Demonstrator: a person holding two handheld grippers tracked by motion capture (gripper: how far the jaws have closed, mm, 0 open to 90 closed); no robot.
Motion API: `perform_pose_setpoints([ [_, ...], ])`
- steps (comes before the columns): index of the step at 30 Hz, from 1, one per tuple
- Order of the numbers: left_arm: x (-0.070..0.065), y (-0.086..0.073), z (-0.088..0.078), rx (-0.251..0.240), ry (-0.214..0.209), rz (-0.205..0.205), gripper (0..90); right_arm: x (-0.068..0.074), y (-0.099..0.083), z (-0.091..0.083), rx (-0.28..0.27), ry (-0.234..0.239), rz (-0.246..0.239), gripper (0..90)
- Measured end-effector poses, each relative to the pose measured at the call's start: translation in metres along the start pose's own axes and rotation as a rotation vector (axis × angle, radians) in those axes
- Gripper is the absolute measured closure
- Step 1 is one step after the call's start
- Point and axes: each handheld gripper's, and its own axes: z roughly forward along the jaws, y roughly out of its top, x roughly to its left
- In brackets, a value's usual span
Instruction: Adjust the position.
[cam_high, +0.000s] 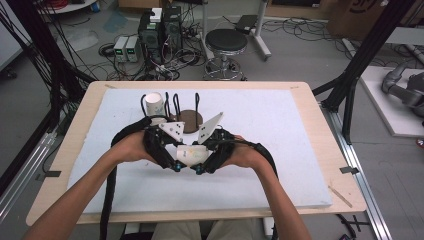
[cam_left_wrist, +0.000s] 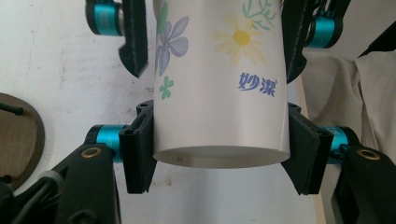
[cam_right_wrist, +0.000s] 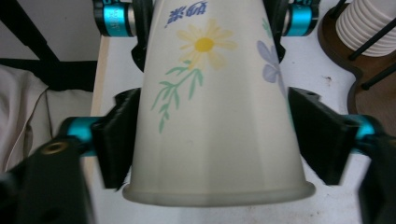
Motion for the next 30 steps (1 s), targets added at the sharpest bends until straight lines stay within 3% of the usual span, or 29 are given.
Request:
perform_pose_setpoints([
  [11, -0.001, -0.001, 0.003, -0.006, 0.003, -0.019, 36.2, 0.0, 0.001, -0.005, -0.05, 0.002, 0.008, 18.2],
  [17, -0.002, -0.003, 0.007, 0.01, 0.002, -0.007, 36.0, 0.0, 0.003, -0.009, -0.084, -0.007, 0.009, 18.2],
  [30, -0.003, -0.006, 0.006, -0.016, 0.008, -0.021, 36.0, 0.0, 0.001, -0.024, -0.161, -0.035, 0.015, 18.1],
])
